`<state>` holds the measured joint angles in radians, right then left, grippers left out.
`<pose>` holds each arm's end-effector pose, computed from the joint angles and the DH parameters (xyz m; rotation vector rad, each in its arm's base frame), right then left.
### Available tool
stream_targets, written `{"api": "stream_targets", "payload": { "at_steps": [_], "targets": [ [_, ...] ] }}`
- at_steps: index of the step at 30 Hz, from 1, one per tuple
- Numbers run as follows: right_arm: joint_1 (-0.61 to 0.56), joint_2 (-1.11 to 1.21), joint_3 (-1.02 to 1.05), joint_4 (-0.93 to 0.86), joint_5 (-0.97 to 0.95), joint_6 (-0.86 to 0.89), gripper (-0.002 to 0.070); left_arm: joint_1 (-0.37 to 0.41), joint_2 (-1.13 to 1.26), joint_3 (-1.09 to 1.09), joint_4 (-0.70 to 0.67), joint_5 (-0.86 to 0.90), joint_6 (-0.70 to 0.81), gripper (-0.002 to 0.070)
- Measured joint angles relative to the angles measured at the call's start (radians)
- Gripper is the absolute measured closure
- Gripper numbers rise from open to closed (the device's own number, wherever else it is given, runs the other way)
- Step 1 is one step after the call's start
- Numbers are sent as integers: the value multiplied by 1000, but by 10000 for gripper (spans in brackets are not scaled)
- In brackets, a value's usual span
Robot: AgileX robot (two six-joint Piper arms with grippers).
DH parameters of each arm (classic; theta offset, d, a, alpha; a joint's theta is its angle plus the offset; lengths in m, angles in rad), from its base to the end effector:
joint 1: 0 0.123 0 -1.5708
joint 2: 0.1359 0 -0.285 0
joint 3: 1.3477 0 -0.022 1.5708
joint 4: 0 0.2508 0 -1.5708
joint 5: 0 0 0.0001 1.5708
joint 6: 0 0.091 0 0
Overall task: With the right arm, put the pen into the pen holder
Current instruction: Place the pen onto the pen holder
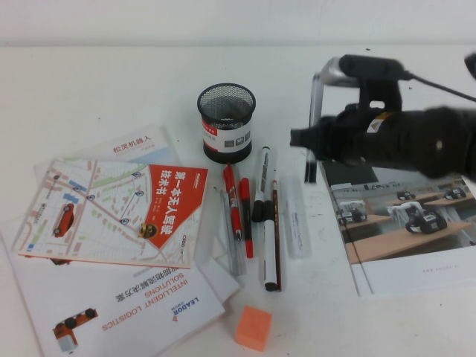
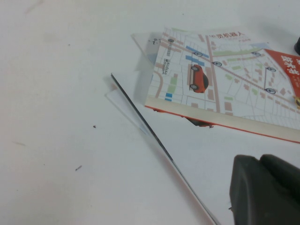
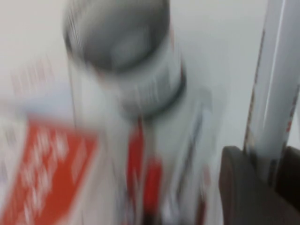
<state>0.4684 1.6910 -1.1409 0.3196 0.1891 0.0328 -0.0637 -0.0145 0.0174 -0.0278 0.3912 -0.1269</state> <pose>0.3358 0.1760 0.2519 -0.1705 2.2548 0.5101 0.0517 -0.0043 0.1730 -0.0763 1.8790 -0.1585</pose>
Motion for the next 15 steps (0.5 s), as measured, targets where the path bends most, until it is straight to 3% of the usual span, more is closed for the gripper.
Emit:
{"api": "stream_targets", "payload": {
  "at_steps": [3, 7, 15],
  "targets": [
    [27, -6, 38, 33, -227, -33, 565, 0, 0, 0, 0, 0, 0, 677],
    [64, 47, -7, -74, -426, -26, 565, 0, 0, 0, 0, 0, 0, 677],
    [78, 274, -206, -320, -718, 160, 565, 0, 0, 0, 0, 0, 0, 678]
  ]
}}
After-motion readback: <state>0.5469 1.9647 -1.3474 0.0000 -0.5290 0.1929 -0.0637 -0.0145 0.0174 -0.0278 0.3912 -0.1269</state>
